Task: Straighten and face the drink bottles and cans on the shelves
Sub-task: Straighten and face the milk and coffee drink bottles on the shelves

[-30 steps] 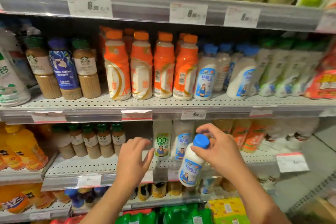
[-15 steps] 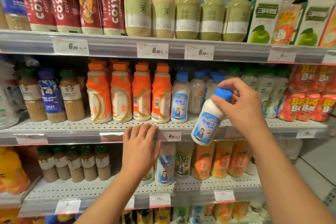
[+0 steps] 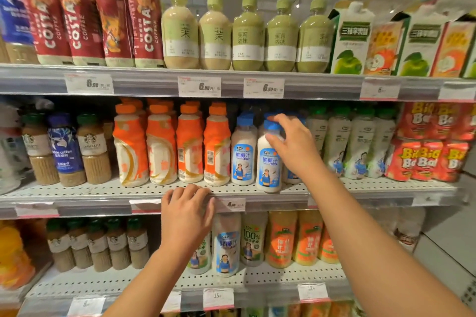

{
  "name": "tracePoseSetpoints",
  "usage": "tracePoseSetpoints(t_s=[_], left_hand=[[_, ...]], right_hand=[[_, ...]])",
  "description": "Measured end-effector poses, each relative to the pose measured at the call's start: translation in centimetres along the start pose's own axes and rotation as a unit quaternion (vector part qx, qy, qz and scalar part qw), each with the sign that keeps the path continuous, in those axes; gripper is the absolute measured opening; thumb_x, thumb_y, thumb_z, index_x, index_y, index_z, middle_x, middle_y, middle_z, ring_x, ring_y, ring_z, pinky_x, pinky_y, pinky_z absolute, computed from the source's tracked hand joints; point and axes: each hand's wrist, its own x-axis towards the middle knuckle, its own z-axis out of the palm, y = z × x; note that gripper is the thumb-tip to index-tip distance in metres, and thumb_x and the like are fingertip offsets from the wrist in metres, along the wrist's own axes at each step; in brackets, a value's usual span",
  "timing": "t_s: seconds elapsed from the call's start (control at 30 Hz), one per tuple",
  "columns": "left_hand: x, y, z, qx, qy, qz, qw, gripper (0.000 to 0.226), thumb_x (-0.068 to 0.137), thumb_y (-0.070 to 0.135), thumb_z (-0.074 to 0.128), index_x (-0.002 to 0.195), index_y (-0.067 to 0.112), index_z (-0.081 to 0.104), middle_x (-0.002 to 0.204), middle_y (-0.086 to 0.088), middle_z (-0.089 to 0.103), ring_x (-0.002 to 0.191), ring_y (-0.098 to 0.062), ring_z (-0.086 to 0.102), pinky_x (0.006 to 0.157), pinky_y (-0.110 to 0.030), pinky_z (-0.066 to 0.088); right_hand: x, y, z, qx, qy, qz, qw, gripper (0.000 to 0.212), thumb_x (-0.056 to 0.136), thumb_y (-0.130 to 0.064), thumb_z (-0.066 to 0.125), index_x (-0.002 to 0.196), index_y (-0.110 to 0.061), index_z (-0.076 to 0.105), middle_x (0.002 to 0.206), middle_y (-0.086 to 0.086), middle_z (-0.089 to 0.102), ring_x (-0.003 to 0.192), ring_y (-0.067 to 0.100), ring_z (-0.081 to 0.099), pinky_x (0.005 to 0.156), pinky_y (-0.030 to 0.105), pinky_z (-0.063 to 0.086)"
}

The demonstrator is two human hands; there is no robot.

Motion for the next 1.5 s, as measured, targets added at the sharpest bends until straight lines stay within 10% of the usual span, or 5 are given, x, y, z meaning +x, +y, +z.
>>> tracePoseSetpoints(t_s=[0.17, 0.4, 0.9, 1.3, 1.5], left_hand=[[-0.1, 0.0, 0.0, -0.001, 0.006, 0.002, 1.0, 0.033, 0.094, 0.047, 0.049, 0.102, 0.026, 0.073, 0.096, 0.009, 0.066, 0.086, -0.021, 0.059, 0.087, -0.042, 0.045], [1.9, 0.8, -1.0, 0.001, -0.024, -0.038, 0.999, 0.035, 0.093, 0.049, 0.049, 0.078, 0.03, 0.074, 0.076, 0.013, 0.06, 0.072, -0.016, 0.055, 0.069, -0.035, 0.046], [6.1, 4.2, -3.9, -0.001, -0.069, 0.049, 0.996, 0.018, 0.088, 0.03, 0.07, 0.071, 0.027, 0.068, 0.073, 0.012, 0.063, 0.066, -0.012, 0.056, 0.051, -0.028, 0.044], [16.6, 11.8, -2.4, 0.066, -0.105, 0.161, 0.979, 0.09, 0.083, 0.056, 0.071, 0.156, 0.031, 0.024, 0.161, -0.001, 0.031, 0.148, -0.03, 0.025, 0.115, -0.05, 0.03], [16.5, 11.8, -0.2, 0.087, -0.124, 0.14, 0.979, 0.107, 0.079, 0.058, 0.077, 0.159, 0.028, 0.011, 0.163, 0.002, 0.027, 0.152, -0.027, 0.021, 0.12, -0.055, 0.022]], right_hand=[[-4.5, 1.9, 2.7, 0.041, 0.033, 0.118, 0.992, 0.088, 0.077, -0.054, 0.08, 0.146, -0.038, 0.028, 0.145, -0.004, 0.045, 0.112, 0.02, 0.061, 0.091, 0.037, 0.049], [-7.6, 3.8, 6.4, 0.012, 0.079, 0.151, 0.985, 0.038, 0.076, -0.056, 0.079, 0.094, -0.034, 0.054, 0.08, -0.016, 0.061, 0.072, 0.01, 0.06, 0.065, 0.037, 0.054], [-6.2, 5.3, 4.9, -0.023, 0.043, 0.162, 0.986, 0.029, 0.086, -0.047, 0.075, 0.082, -0.03, 0.051, 0.077, -0.013, 0.062, 0.069, 0.003, 0.057, 0.052, 0.016, 0.033], [-5.5, 7.1, 4.7, -0.1, 0.034, 0.264, 0.959, 0.066, 0.085, -0.055, 0.07, 0.139, -0.029, 0.042, 0.126, -0.004, 0.064, 0.108, 0.021, 0.064, 0.074, 0.033, 0.052], [-5.4, 7.1, 5.3, -0.063, 0.077, 0.27, 0.958, 0.051, 0.08, -0.057, 0.075, 0.111, -0.024, 0.052, 0.108, -0.005, 0.06, 0.098, 0.018, 0.06, 0.073, 0.032, 0.053]])
